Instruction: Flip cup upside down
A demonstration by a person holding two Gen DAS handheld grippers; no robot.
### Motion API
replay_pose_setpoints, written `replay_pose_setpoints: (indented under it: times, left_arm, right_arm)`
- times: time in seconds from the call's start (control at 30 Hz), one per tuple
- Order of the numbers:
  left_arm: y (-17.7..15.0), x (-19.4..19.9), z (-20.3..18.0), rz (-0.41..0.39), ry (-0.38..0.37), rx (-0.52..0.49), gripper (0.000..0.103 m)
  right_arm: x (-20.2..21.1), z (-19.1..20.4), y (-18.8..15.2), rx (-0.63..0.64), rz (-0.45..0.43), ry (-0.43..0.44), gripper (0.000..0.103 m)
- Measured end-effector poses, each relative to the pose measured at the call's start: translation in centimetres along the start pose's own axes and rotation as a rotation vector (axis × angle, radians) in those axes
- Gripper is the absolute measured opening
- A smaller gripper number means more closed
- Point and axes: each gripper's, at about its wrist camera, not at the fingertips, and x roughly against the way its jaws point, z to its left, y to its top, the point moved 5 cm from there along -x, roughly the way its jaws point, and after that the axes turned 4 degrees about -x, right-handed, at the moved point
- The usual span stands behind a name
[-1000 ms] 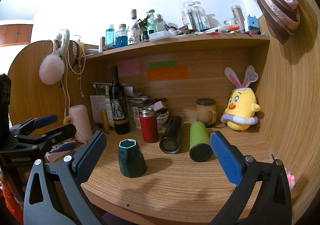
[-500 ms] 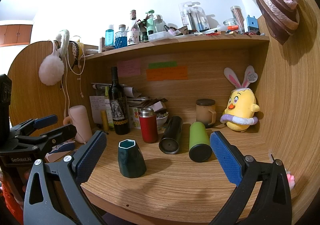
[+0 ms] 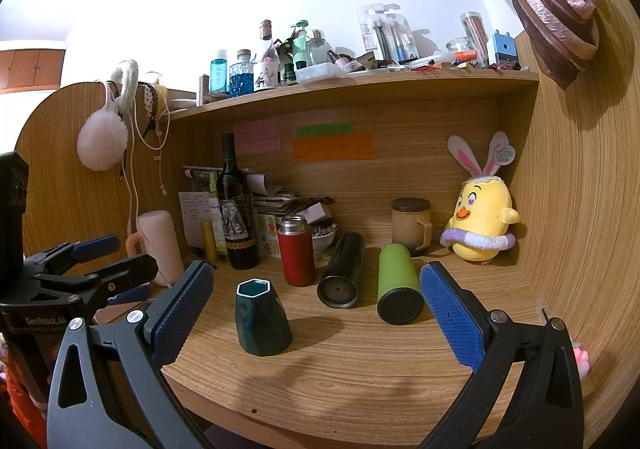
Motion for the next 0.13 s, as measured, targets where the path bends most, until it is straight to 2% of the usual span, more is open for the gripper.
replay_pose_setpoints:
  times: [0.13]
  left_arm:
    - [-0.02,0.07,-0.07,-0.002,-0.004,-0.005,0.103]
  right_arm:
    - [0.00,0.02,0.00,0.000,-0.001,-0.002,0.103]
